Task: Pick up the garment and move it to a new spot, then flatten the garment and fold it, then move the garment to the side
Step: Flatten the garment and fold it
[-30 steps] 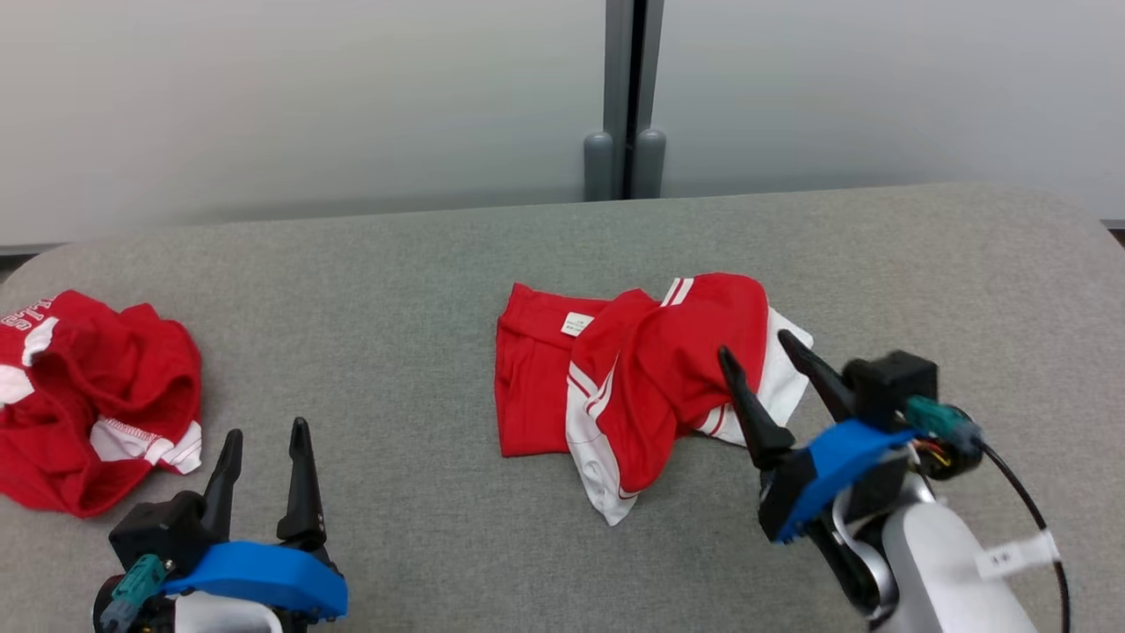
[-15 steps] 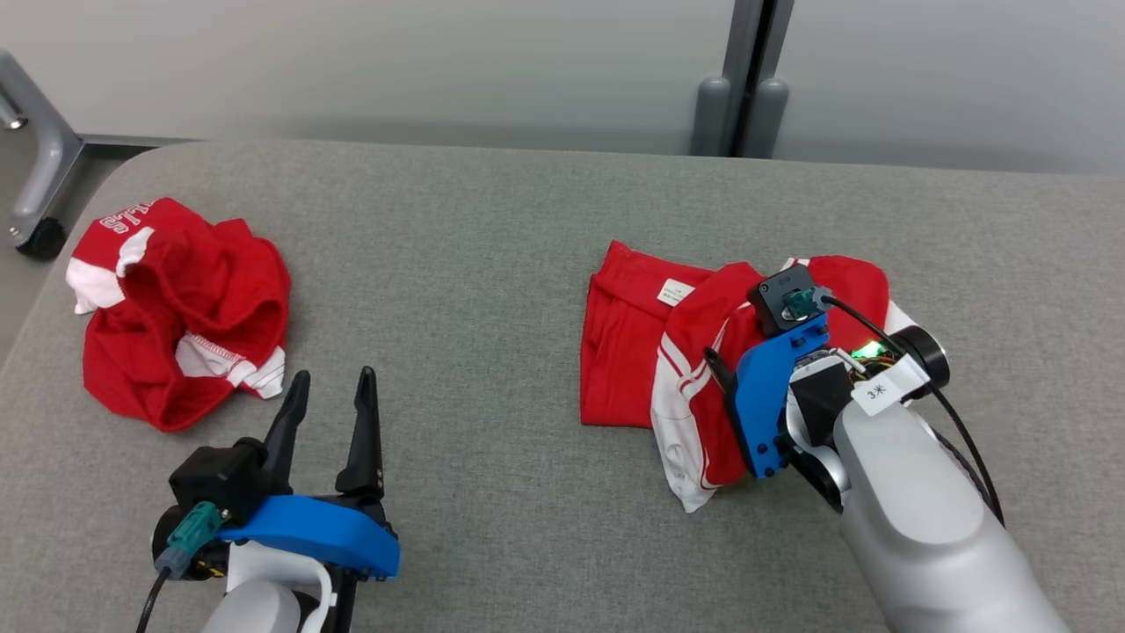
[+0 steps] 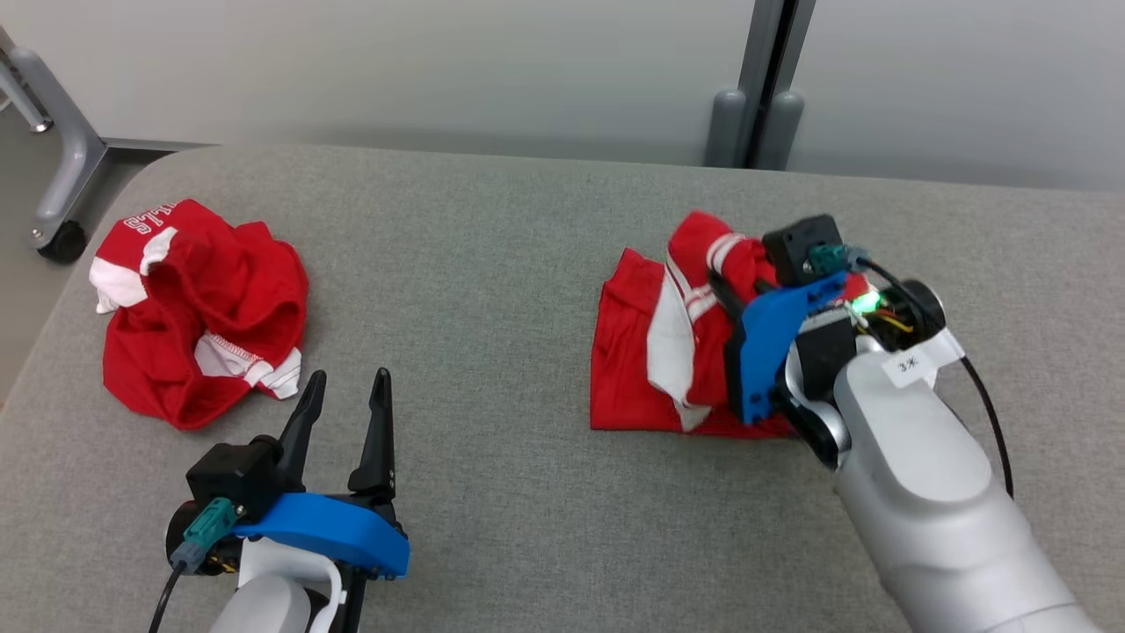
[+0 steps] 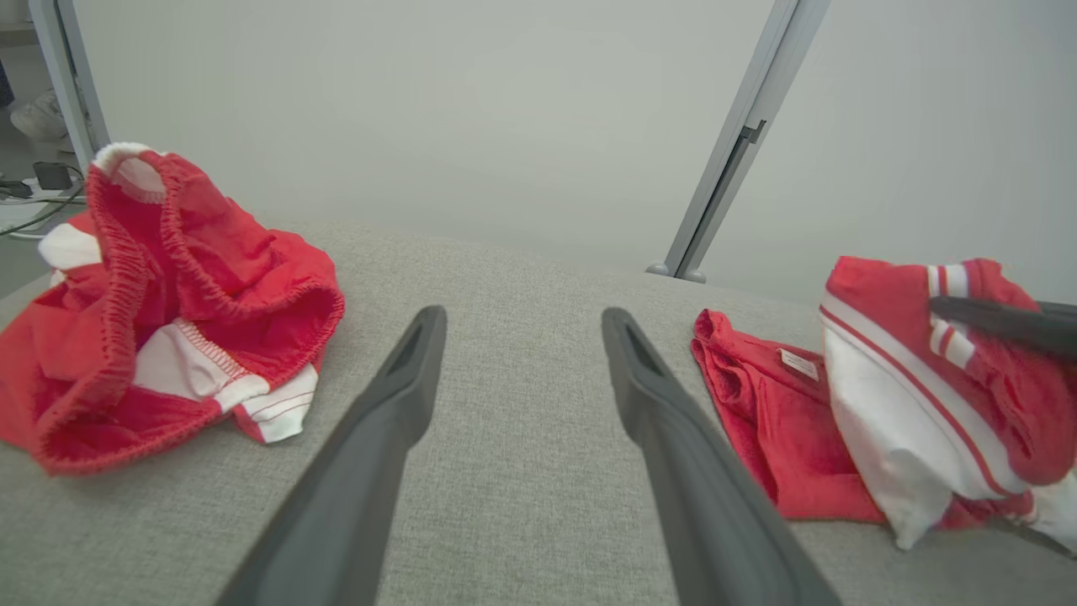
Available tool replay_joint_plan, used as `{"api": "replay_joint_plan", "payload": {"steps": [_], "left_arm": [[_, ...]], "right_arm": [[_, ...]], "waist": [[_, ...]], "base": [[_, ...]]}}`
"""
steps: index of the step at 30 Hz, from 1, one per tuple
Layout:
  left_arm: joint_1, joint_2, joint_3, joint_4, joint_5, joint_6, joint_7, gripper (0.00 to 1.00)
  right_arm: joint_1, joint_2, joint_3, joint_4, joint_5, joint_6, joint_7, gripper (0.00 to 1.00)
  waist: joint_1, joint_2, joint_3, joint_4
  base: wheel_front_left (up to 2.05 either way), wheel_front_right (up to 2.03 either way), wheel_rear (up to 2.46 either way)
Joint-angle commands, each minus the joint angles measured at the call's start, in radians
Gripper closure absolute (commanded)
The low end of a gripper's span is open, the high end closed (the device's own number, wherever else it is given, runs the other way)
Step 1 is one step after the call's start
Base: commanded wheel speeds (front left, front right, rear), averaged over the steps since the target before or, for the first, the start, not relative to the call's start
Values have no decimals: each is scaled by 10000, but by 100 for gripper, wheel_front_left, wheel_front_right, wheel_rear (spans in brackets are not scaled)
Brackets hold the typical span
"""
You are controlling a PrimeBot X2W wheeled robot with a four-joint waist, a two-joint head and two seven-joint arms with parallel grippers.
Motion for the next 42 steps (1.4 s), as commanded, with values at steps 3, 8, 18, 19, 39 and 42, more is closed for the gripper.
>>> {"api": "replay_joint_plan", "payload": {"steps": [3, 8, 18, 19, 39, 42], "left_arm": [[101, 50, -37, 21, -17, -12, -61, 0], [244, 130, 0, -99, -55, 98, -35, 0], [471, 315, 40, -445, -108, 271, 45, 0], [433, 305, 20, -484, -102, 285, 57, 0], [96, 346, -86, -369, -105, 294, 19, 0], [179, 362, -93, -371, -125, 347, 29, 0]], "right_arm": [[-648, -32, 340, -631, 623, 6, -610, 100], [-1700, -33, 1134, -1885, 1610, 6, -1511, 100], [-1348, -35, 290, -2821, 2041, 6, -2325, 100], [-1095, -37, 124, -2754, 2001, 4, -2334, 100], [3029, -840, -3181, -1412, -157, 4, -2099, 0], [3561, -616, -4125, -2423, -656, 6, -1612, 0]], "waist": [[-1, 0, -279, -133], [-1, 0, -532, -267], [-1, 0, -486, -637], [-1, 0, -428, -671], [-1, 0, -178, -968], [-1, 0, -243, -981]], "base": [[0, 0, 0], [0, 0, 0], [0, 0, 0], [0, 0, 0], [0, 0, 0], [0, 0, 0]]}}
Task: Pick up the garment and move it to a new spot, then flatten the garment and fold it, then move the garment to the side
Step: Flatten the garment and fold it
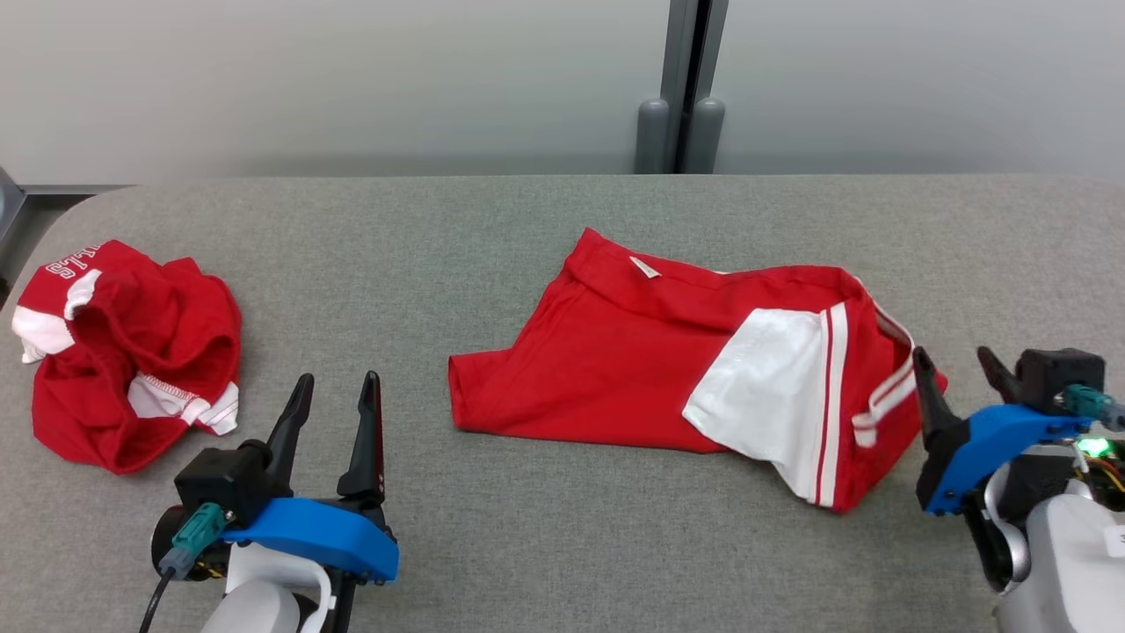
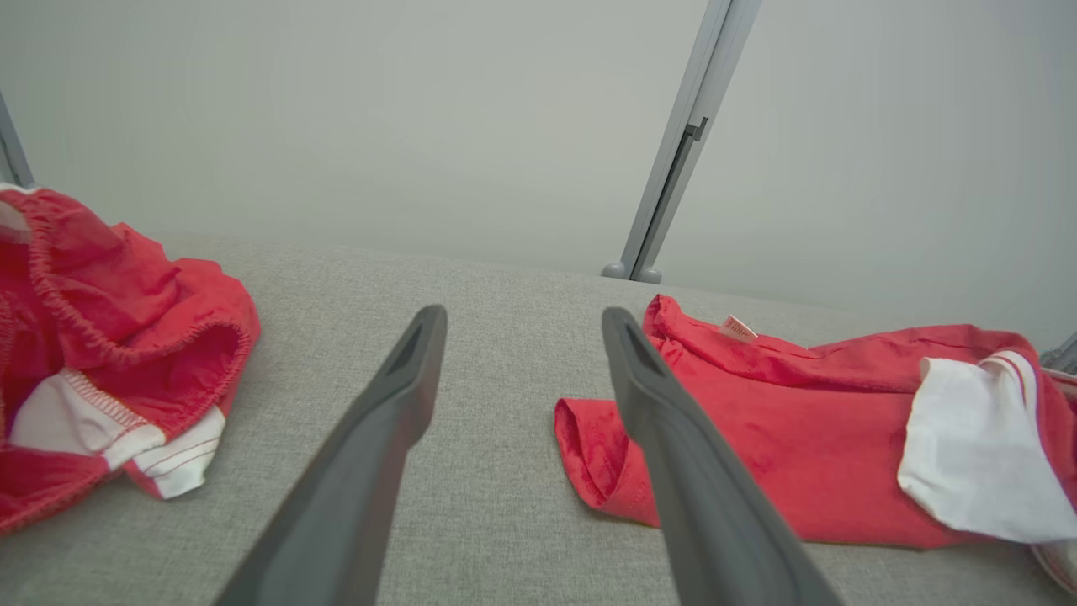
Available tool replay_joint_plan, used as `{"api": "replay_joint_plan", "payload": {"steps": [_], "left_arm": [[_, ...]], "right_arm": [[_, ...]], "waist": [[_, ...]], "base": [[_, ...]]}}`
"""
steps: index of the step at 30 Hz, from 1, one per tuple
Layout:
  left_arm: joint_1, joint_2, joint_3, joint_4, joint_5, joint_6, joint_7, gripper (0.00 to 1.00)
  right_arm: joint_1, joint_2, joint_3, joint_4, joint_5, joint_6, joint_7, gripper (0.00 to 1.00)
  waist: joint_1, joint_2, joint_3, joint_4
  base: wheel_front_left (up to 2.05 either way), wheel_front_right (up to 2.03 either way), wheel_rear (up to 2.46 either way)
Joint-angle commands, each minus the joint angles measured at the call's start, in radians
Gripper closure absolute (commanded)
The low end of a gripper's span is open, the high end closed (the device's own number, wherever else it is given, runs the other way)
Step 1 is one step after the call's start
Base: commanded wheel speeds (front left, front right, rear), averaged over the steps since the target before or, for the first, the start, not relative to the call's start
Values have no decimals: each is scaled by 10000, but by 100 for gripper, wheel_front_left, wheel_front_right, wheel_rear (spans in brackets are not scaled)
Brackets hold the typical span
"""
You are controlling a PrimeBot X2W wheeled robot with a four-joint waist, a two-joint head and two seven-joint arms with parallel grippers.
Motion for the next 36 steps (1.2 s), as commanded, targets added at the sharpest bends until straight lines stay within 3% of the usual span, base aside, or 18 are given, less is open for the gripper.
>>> {"api": "replay_joint_plan", "payload": {"steps": [1, 7, 10, 17, 25, 26, 27, 31, 36], "left_arm": [[46, 39, 27, -4, -30, 54, -25, 0], [34, 97, 49, -45, -65, 83, -24, 0], [-94, 103, 51, -63, -73, 62, -52, 0], [-382, 20, -47, -107, 9, 50, -71, 0], [-761, -94, -259, 3, 79, -80, -92, 0], [-780, -115, -299, 37, 86, -91, -80, 0], [-792, -118, -309, 78, 89, -104, -81, 0], [-793, -119, -352, 173, 77, -133, -107, 0], [-585, -49, -301, 206, -4, -67, -135, 0]], "right_arm": [[277, 187, -239, -569, -155, 6, 207, 0], [754, 596, 233, -3153, -81, 4, 1752, 0], [492, 655, 545, -3492, -72, 4, 2644, 0], [-705, 677, 298, -2325, -424, 4, 3330, 0], [-2170, 673, -397, 277, -1563, 4, 3606, 0], [-2242, 677, -433, 551, -1657, 6, 3682, 73], [-2339, 677, -426, 779, -1718, 6, 3765, 100], [-2721, 668, -362, 1007, -1734, 6, 3034, 100], [-3416, 675, 835, 873, -1009, 6, 1783, 100]], "waist": [[0, 0, -27, -7], [0, 0, 29, -56], [0, 0, 168, -58], [0, 0, 576, 138], [0, 0, 924, 577], [0, 0, 915, 646], [0, 0, 895, 700], [0, 0, 797, 873], [0, 0, 620, 961]], "base": [[0, 0, 0], [0, 0, 0], [0, 0, 0], [0, 0, 0], [0, 0, 0], [0, 0, 0], [0, 0, 0], [0, 0, 0], [0, 0, 0]]}}
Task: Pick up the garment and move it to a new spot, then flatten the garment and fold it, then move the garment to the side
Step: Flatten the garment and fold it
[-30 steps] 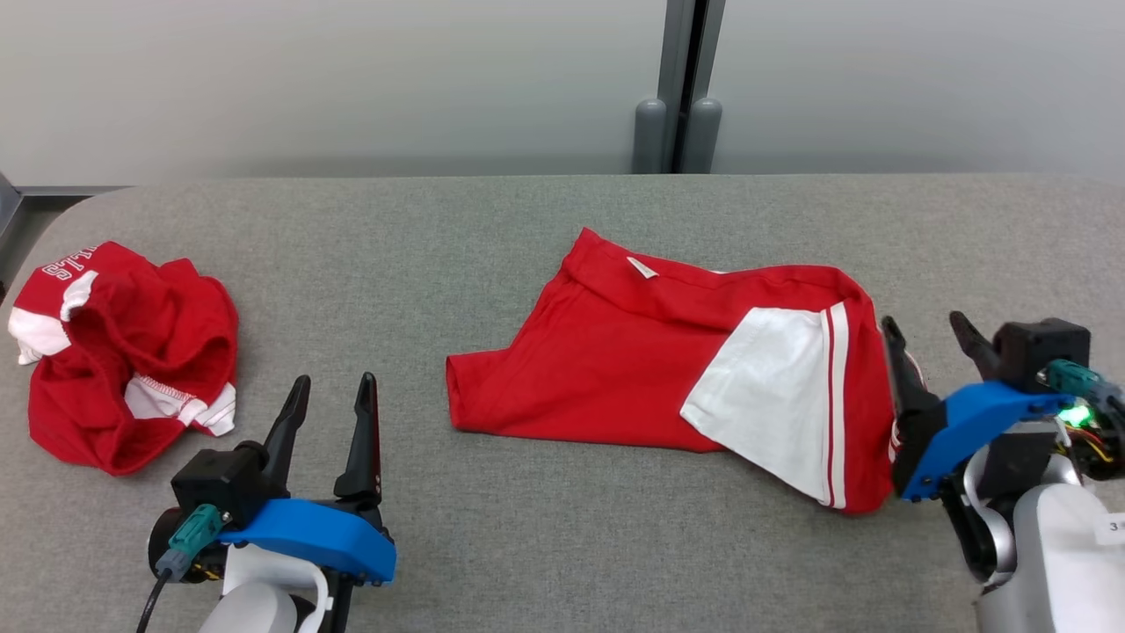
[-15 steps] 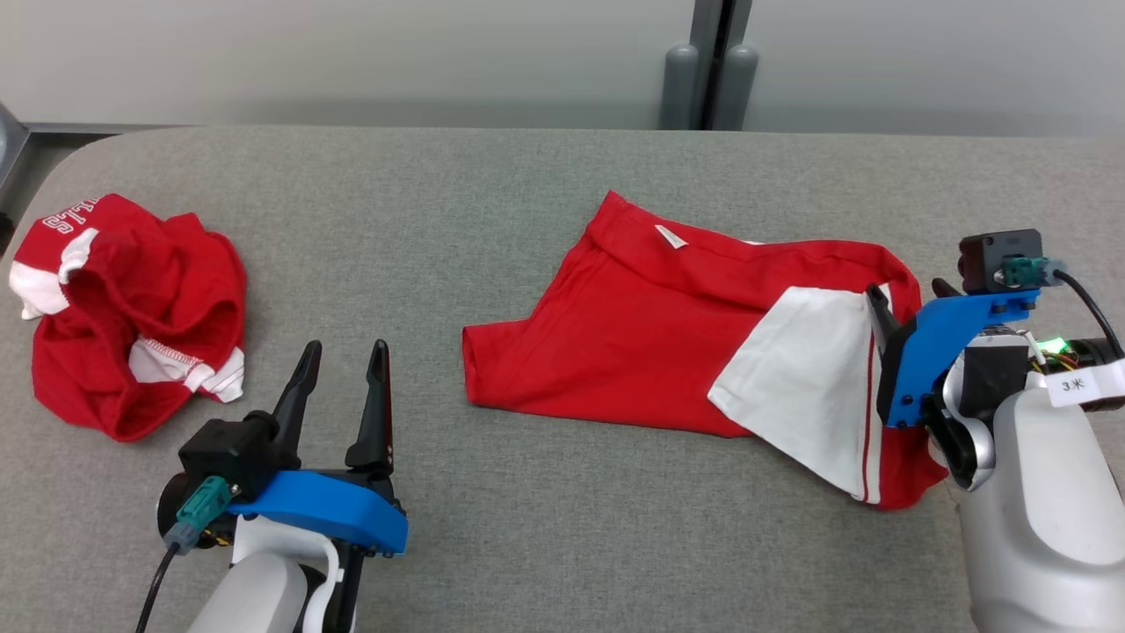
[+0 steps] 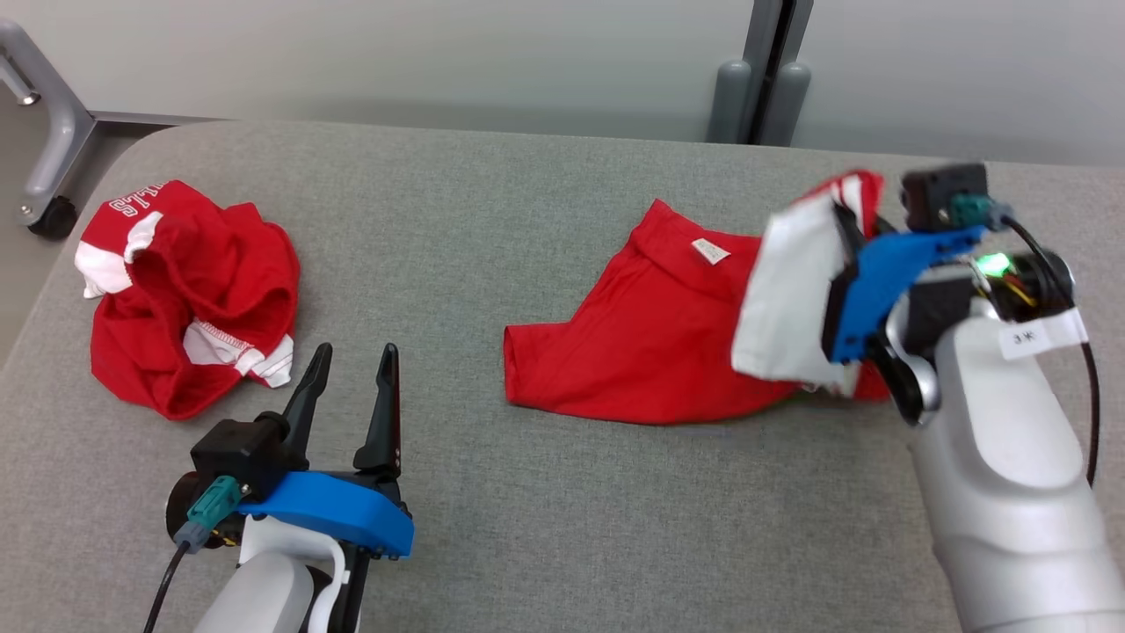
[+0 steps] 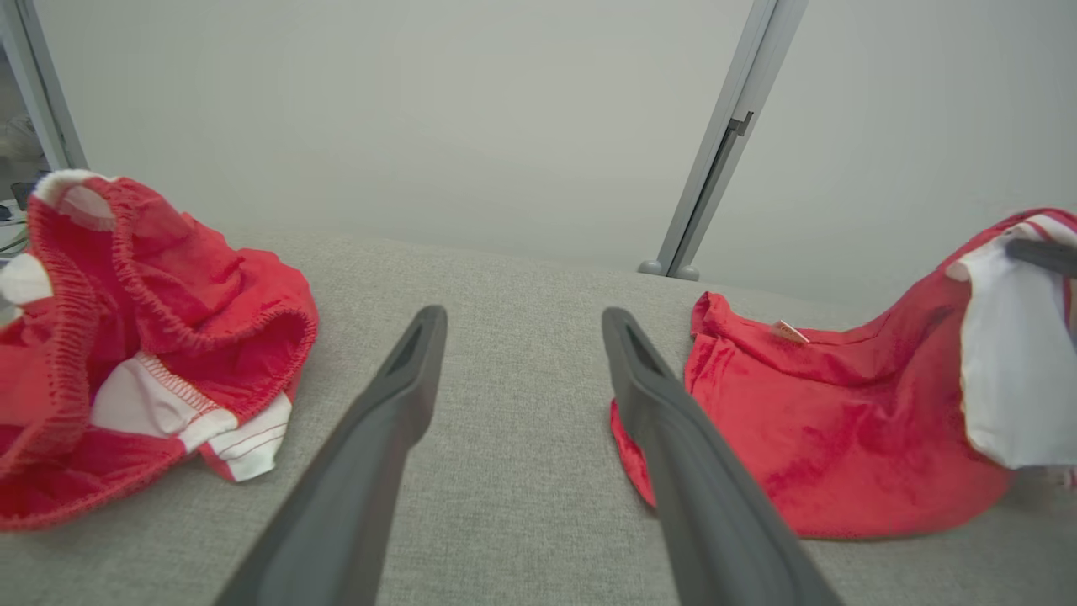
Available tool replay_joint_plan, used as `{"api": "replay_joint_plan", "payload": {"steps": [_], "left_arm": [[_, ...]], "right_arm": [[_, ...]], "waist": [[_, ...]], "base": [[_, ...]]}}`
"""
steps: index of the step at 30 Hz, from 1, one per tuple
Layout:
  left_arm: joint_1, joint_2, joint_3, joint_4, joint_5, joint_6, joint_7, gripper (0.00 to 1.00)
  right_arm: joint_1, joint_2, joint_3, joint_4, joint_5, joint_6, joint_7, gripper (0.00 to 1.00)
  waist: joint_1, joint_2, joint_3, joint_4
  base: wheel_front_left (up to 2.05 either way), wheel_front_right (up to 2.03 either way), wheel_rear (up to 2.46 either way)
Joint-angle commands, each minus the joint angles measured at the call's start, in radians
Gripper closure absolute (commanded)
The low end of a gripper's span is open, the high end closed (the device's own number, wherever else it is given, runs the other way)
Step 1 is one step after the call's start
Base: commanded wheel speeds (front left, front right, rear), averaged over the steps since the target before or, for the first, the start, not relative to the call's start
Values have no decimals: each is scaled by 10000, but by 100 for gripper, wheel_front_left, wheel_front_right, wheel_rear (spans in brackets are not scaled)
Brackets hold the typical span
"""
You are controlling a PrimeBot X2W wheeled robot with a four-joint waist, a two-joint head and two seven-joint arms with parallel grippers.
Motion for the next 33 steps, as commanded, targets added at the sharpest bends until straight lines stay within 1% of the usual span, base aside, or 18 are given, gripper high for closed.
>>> {"api": "replay_joint_plan", "payload": {"steps": [1, 7, 11, 12, 13, 15, 19, 24, 25, 26, 30, 32, 33], "left_arm": [[78, 43, 74, 5, -38, 43, -37, 0], [213, 144, 121, -93, -85, 137, -16, 0], [296, 214, 121, -178, -108, 187, 26, 0], [314, 234, 126, -208, -115, 209, 22, 0], [328, 268, 139, -269, -127, 237, 37, 0], [338, 277, 123, -321, -125, 254, 41, 0], [330, 280, 79, -394, -132, 296, 70, 0], [219, 326, 88, -450, -143, 317, 67, 0], [197, 337, 101, -450, -144, 321, 61, 0], [183, 346, 109, -449, -149, 320, 51, 0], [218, 383, 137, -430, -182, 341, 16, 0], [263, 389, 121, -399, -194, 351, 22, 0], [302, 396, 112, -392, -205, 362, 25, 0]], "right_arm": [[-289, -2, 249, -152, 188, 6, -194, 100], [-1432, -34, 2413, -1097, 1451, 4, -1369, 100], [-1939, -421, 3454, -1861, 2122, 4, -1999, 100], [-1948, -553, 3602, -2080, 2281, 4, -2101, 100], [-1625, -829, 3689, -2362, 2646, 4, -2047, 100], [-1037, -1159, 3473, -2432, 2870, 4, -1752, 100], [362, -1594, 2538, -2254, 3197, 4, -1167, 100], [2020, -1865, 1248, -1546, 2896, 6, -672, 100], [2229, -1845, 1010, -1463, 2769, 6, -683, 26], [2432, -1806, 702, -1417, 2613, 6, -690, 0], [3104, -1513, -190, -1812, 1814, 6, -764, 0], [3391, -1139, -450, -2384, 1550, 6, -702, 0], [3560, -936, -376, -2851, 1329, 9, -706, 0]], "waist": [[-1, 0, -32, -5], [-1, 0, -242, -50], [-1, 0, -346, -93], [-1, 0, -348, -107], [-1, 0, -334, -145], [-1, 0, -314, -181], [-1, 0, -207, -254], [-1, 0, -37, -387], [-1, 0, -19, -414], [-1, 0, -9, -440], [-1, 0, -54, -544], [-1, 0, -136, -557], [-1, 0, -179, -566]], "base": [[0, 0, 0], [0, 0, 0], [0, 0, 0], [0, 0, 0], [0, 0, 0], [0, 0, 0], [0, 0, 0], [0, 0, 0], [0, 0, 0], [0, 0, 0], [0, 0, 0], [0, 0, 0], [0, 0, 0]]}}
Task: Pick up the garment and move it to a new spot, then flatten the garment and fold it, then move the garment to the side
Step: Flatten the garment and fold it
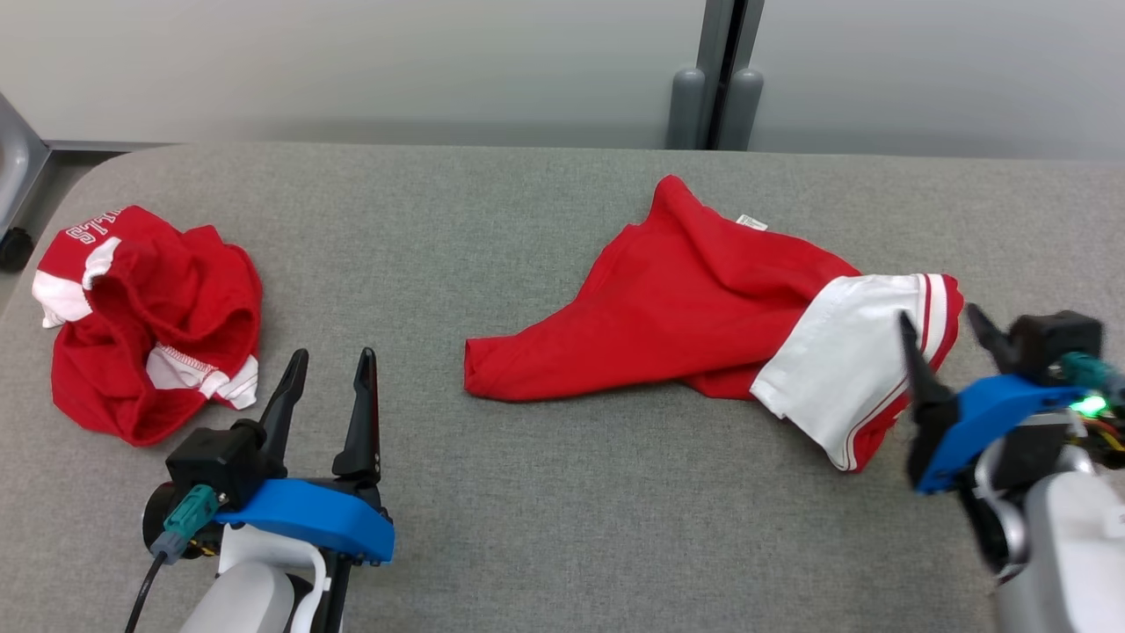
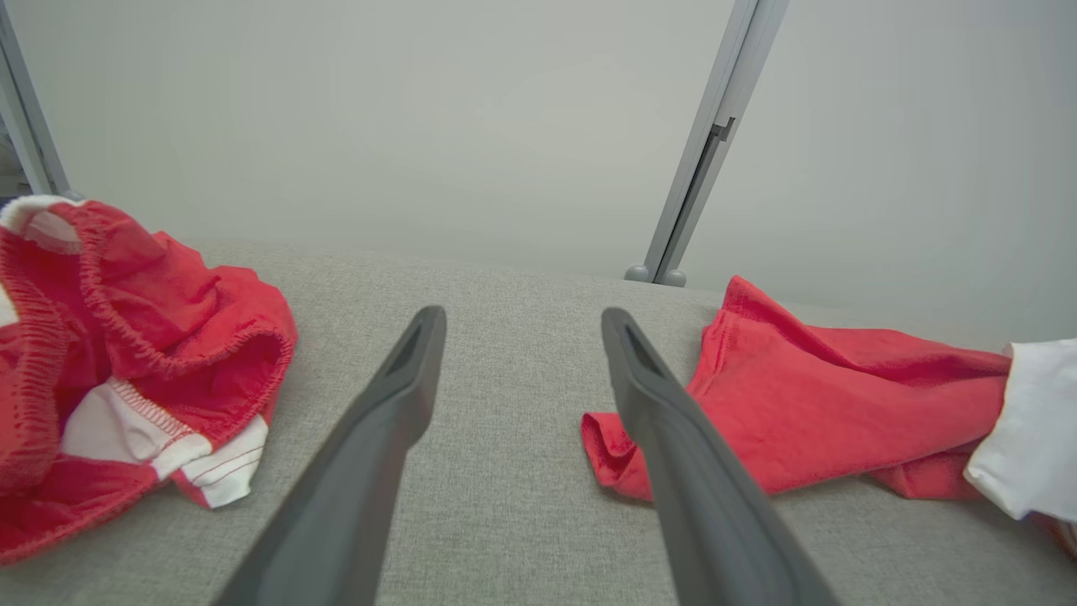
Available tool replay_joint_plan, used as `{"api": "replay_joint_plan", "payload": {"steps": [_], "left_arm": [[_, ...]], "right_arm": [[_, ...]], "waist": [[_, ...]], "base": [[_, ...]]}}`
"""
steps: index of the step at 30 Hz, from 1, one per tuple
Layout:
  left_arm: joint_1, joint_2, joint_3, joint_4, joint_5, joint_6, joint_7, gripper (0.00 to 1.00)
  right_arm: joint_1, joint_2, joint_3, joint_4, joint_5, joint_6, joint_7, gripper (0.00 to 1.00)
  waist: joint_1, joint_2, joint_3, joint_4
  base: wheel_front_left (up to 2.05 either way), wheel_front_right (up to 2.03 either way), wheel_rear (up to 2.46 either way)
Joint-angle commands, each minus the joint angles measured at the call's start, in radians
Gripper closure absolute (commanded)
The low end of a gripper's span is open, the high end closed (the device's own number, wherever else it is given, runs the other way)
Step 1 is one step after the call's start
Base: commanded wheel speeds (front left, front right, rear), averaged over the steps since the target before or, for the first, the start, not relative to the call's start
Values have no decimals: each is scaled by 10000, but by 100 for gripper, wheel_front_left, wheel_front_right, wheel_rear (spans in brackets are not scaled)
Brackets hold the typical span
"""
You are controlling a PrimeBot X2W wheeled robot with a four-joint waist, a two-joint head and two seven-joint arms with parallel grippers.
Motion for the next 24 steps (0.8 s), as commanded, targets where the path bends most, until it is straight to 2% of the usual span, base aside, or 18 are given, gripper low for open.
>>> {"api": "replay_joint_plan", "payload": {"steps": [1, 5, 8, 14, 24], "left_arm": [[87, 35, 27, 15, -42, 62, -28, 0], [173, 48, 19, -66, -54, 138, -14, 0], [184, 67, 7, -111, -68, 138, 12, 0], [-23, 38, -89, -121, -69, 69, 48, 0], [-115, -63, -252, 36, -130, -14, -3, 0]], "right_arm": [[303, 321, 248, -553, -140, 9, 79, 0], [1268, 745, 1214, -2207, -543, 6, 542, 0], [1744, 911, 1886, -2665, -955, 6, 896, 0], [1811, 797, 2460, -1912, -2297, 6, 1030, 0], [1104, 436, 1750, 8, -3772, 6, 395, 0]], "waist": [[1, -1, -58, -29], [1, -1, -158, -96], [1, -1, -160, -110], [1, -1, -95, -19], [1, -1, -28, 190]], "base": [[0, 0, 0], [0, 0, 0], [0, 0, 0], [0, 0, 0], [0, 0, 0]]}}
